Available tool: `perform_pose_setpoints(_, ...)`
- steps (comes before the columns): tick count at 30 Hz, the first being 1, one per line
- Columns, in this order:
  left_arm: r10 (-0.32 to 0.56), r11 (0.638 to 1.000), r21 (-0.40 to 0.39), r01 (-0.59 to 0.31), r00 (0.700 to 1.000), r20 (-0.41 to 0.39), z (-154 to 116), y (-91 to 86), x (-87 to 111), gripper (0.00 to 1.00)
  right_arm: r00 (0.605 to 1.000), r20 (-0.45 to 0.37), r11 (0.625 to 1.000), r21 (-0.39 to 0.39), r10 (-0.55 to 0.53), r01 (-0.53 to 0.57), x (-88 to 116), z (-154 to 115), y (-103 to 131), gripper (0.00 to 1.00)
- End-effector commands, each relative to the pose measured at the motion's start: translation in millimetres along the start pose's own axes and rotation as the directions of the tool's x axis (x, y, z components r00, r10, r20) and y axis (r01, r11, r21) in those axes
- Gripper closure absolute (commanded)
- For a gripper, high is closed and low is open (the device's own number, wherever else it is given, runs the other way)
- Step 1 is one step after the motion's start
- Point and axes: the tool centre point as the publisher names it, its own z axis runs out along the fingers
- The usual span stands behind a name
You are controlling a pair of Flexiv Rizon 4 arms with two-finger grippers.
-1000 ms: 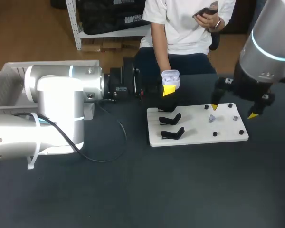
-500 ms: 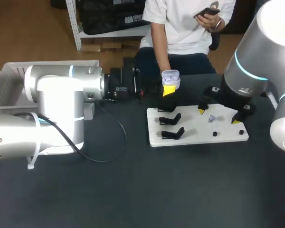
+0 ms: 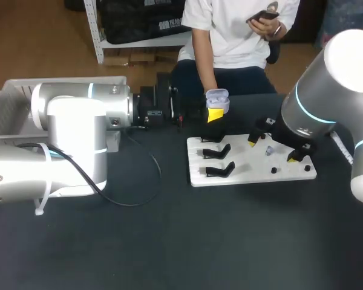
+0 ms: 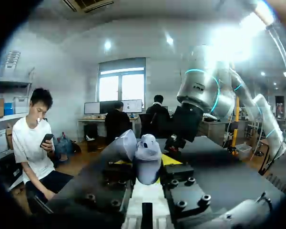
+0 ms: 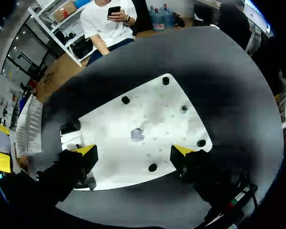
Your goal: Pick up each earbud case from the left stands, insert the matching earbuds, close the lid, and place the case in the box.
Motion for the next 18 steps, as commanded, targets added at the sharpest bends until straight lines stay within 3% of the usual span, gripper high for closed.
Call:
perform_pose_setpoints(1, 0.005, 1.0, -0.006, -0.005, 1.0, 0.008, -0.2, -1.3, 1.6, 1.0, 1.0, 0.026, 1.0, -0.001, 0.006, -0.005, -0.1, 8.5, 2.4, 0.05)
perform_pose_setpoints(4, 0.005, 1.0, -0.006, -0.005, 1.0, 0.008, -0.2, -1.3, 1.6, 1.0, 1.0, 0.015, 1.0, -0.002, 0.014, -0.014, -1.2, 11.2, 0.2, 0.11)
perform_pose_setpoints(7, 0.005, 1.0, -0.006, -0.005, 1.0, 0.008, -0.2, -1.3, 1.6, 1.0, 1.0, 0.008, 1.0, -0.005, 0.026, -0.026, -1.8, 12.4, -1.5, 0.23)
perform_pose_setpoints(14, 0.005, 1.0, -0.006, -0.005, 1.0, 0.008, -0.2, -1.3, 1.6, 1.0, 0.999, -0.002, 0.999, -0.014, 0.034, -0.034, -4.1, 15.7, -3.2, 0.35)
perform_pose_setpoints(17, 0.005, 1.0, -0.006, -0.005, 1.0, 0.008, -0.2, -1.3, 1.6, 1.0, 1.0, 0.0, 1.0, -0.018, 0.024, -0.024, -6.1, 16.7, -2.3, 0.51)
perform_pose_setpoints(18, 0.005, 1.0, -0.006, -0.005, 1.0, 0.008, -0.2, -1.3, 1.6, 1.0, 1.0, 0.0, 1.0, -0.017, 0.023, -0.023, -6.7, 17.0, -2.2, 0.52)
